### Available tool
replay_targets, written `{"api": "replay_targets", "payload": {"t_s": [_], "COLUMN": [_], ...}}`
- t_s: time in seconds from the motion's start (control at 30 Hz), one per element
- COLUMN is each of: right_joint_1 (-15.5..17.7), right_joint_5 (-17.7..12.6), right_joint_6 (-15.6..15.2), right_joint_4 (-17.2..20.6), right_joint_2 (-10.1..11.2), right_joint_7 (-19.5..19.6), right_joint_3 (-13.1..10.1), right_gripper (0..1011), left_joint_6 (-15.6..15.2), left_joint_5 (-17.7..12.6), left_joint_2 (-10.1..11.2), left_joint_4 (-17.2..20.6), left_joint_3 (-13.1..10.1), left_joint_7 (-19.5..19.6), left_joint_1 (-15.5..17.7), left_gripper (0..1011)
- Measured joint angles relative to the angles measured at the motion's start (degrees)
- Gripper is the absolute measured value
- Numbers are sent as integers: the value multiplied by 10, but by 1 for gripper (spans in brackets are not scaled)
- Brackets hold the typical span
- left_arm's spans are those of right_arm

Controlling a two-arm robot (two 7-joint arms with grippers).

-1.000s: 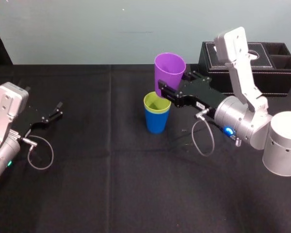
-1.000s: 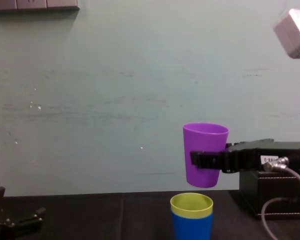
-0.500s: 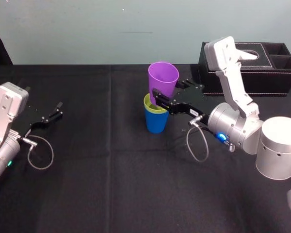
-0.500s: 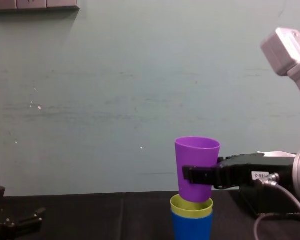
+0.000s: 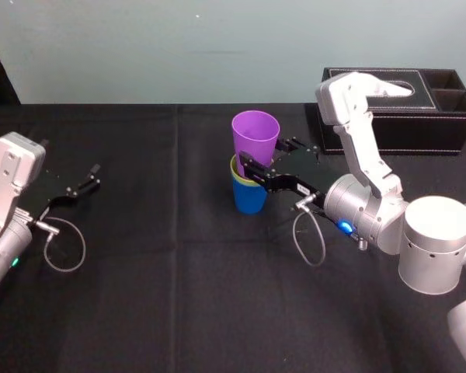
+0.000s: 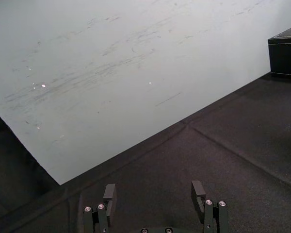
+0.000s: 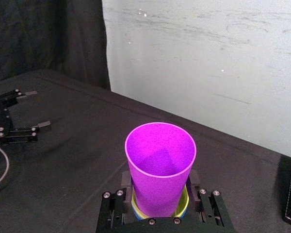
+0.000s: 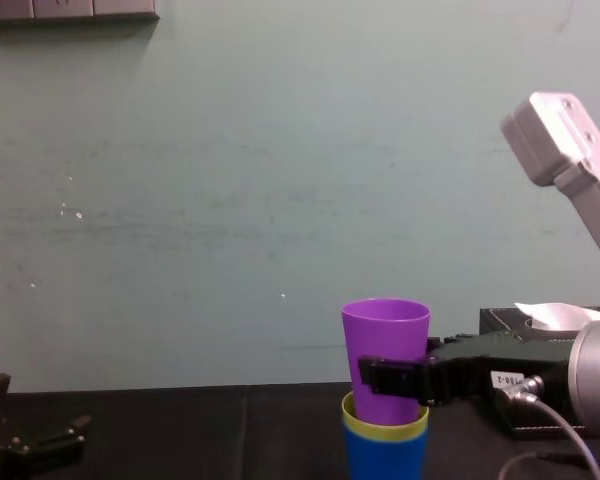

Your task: Stack the three plastic cups sequentially using one hand.

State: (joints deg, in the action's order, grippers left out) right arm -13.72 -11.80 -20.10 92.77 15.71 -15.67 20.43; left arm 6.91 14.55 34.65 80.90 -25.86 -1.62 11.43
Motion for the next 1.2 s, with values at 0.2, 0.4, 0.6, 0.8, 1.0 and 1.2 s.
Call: {"api": "replay_targets", "payload": {"t_s": [0.2, 0.4, 0.6, 0.8, 1.0, 1.2], "right_joint_1": [0, -1, -1, -1, 0, 0], "right_joint_5": [9, 12, 16, 15, 15, 15], "right_joint_6": [9, 11, 12, 12, 12, 12], "right_joint_4": [-15, -24, -31, -30, -29, -28], "right_joint_2": [-6, -9, -11, -11, -11, -10], "right_joint_7": [5, 5, 4, 4, 3, 3], "right_joint_3": [2, 1, 0, 0, -1, -1], "right_gripper": [682, 682, 682, 682, 721, 890], "left_joint_6": [0, 0, 0, 0, 0, 0], "left_joint_5": [0, 0, 0, 0, 0, 0], "left_joint_2": [0, 0, 0, 0, 0, 0], "left_joint_4": [0, 0, 0, 0, 0, 0], "left_joint_3": [0, 0, 0, 0, 0, 0], "left_joint_7": [0, 0, 0, 0, 0, 0], "left_joint_1": [0, 0, 0, 0, 0, 0], "left_gripper": [1011, 1011, 1011, 1011, 1011, 1011]}}
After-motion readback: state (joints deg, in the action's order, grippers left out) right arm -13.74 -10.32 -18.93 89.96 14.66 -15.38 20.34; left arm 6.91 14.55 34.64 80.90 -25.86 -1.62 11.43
